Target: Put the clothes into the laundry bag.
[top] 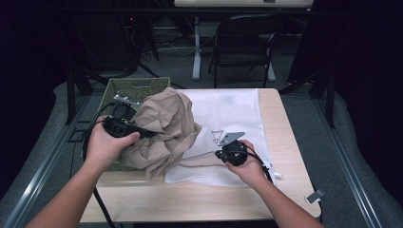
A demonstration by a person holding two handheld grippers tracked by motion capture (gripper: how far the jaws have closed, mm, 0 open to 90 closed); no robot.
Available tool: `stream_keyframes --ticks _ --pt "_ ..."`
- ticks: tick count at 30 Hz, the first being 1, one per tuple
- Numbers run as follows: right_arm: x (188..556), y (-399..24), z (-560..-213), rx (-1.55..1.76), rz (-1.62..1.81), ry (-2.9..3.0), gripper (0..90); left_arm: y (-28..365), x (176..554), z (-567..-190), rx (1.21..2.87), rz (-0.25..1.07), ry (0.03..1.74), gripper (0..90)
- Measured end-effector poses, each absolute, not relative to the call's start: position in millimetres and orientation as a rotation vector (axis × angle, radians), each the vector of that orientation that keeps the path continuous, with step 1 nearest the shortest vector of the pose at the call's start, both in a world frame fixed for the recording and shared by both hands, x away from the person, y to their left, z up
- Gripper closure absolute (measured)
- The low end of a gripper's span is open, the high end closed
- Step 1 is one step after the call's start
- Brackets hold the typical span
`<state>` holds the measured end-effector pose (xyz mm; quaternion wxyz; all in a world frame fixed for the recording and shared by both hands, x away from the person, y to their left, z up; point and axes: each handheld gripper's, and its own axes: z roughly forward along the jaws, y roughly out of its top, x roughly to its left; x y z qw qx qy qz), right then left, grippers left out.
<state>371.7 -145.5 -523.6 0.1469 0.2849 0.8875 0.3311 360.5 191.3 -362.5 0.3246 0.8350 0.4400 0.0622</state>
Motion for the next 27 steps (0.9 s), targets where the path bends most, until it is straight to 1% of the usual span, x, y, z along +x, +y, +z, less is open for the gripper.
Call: stream_keyframes --ticks 14,27 --pt "378.1 -146.3 -504.5 0.798 0.988 2.523 87.9 195.5 350.2 -372.5 2.179 0.154 1.147 65.9" --pt "386.2 -144.2 -478.8 0.745 0.957 2.500 88.0 199.8 335.1 -382.0 2.171 0.139 1.135 65.9"
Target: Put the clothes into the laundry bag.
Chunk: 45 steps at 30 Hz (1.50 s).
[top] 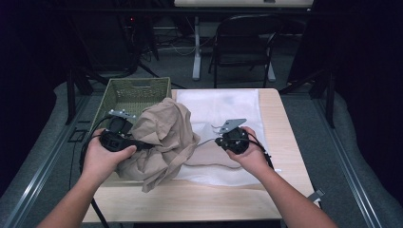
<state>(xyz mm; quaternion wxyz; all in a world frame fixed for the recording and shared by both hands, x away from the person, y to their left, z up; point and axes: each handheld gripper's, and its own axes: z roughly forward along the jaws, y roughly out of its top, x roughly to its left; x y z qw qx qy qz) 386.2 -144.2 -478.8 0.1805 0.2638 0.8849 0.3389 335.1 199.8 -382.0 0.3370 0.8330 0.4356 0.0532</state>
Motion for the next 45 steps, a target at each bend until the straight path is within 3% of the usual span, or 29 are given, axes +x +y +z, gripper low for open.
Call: stream_keyframes --ticks 45 --pt "406.3 -148.0 -439.5 0.789 1.046 2.432 88.0 169.5 292.7 -416.2 2.197 0.094 0.991 65.9"
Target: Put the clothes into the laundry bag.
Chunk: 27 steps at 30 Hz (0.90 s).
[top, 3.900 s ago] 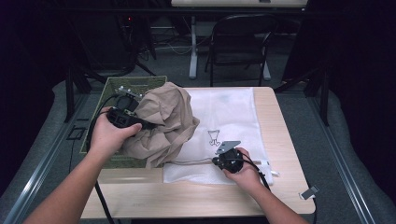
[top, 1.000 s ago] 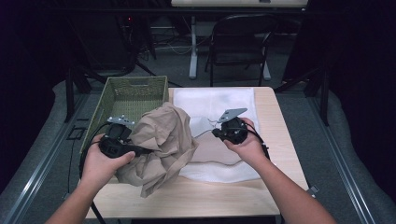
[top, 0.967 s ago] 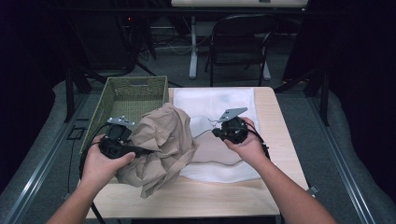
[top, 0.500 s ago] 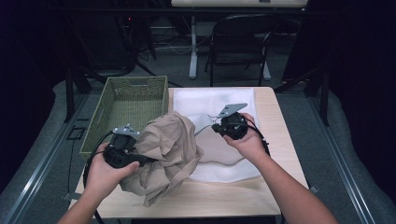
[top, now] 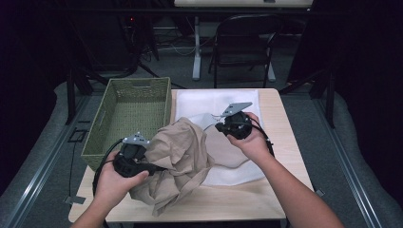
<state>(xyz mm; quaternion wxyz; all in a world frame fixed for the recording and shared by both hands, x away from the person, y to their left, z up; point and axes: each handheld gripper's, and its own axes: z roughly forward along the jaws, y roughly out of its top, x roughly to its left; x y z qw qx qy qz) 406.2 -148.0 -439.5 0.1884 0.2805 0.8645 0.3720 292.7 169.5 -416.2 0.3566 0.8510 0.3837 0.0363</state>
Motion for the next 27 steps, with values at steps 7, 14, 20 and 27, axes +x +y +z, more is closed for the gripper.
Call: stream_keyframes --ticks 7,14,20,27 --pt "406.7 -147.8 -439.2 0.794 1.049 2.429 88.0 164.5 291.2 -422.5 2.196 0.085 0.984 65.9" --pt "406.9 -147.8 -439.2 0.799 1.054 2.426 88.0 156.2 288.5 -430.6 2.200 0.079 0.962 65.9" --pt "406.8 -147.1 -439.7 0.800 1.059 2.424 88.0 149.7 284.7 -440.4 2.208 0.089 0.948 65.9" --pt "406.4 -145.8 -440.1 0.796 1.055 2.425 88.0 141.2 284.1 -457.4 2.211 0.053 0.932 66.0"
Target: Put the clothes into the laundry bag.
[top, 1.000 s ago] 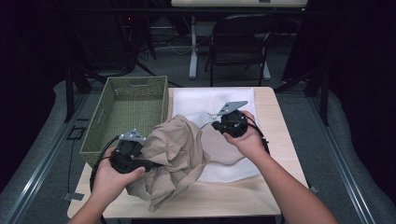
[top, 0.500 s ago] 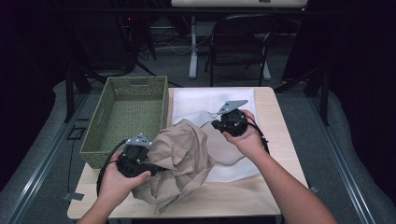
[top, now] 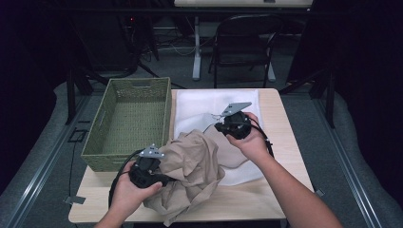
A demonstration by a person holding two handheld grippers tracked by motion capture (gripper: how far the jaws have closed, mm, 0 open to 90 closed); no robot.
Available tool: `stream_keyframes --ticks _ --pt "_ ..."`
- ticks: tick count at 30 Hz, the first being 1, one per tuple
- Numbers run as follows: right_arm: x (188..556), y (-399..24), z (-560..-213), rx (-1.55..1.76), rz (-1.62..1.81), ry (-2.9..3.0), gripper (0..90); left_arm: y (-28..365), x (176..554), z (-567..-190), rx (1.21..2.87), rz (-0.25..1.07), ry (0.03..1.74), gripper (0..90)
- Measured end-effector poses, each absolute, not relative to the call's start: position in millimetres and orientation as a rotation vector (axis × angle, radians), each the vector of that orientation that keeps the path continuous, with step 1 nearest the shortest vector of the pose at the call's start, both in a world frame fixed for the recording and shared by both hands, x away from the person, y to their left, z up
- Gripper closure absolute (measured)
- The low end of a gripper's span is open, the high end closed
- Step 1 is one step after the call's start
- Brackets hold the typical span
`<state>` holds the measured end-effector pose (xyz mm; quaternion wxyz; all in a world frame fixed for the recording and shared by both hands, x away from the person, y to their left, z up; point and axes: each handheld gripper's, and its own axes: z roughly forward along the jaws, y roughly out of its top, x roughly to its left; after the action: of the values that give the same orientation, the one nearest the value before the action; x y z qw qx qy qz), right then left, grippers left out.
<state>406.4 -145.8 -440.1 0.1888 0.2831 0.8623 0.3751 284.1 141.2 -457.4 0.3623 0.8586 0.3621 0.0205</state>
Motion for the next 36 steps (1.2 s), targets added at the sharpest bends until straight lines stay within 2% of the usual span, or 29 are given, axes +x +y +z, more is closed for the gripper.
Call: stream_keyframes --ticks 12,36 --pt "407.0 -142.9 -441.7 0.790 1.045 2.434 88.0 118.6 280.3 -479.1 2.240 0.003 0.880 65.9" --pt "405.0 -138.4 -442.3 0.793 1.074 2.430 88.0 75.8 289.7 -490.8 2.248 -0.051 0.828 66.0"
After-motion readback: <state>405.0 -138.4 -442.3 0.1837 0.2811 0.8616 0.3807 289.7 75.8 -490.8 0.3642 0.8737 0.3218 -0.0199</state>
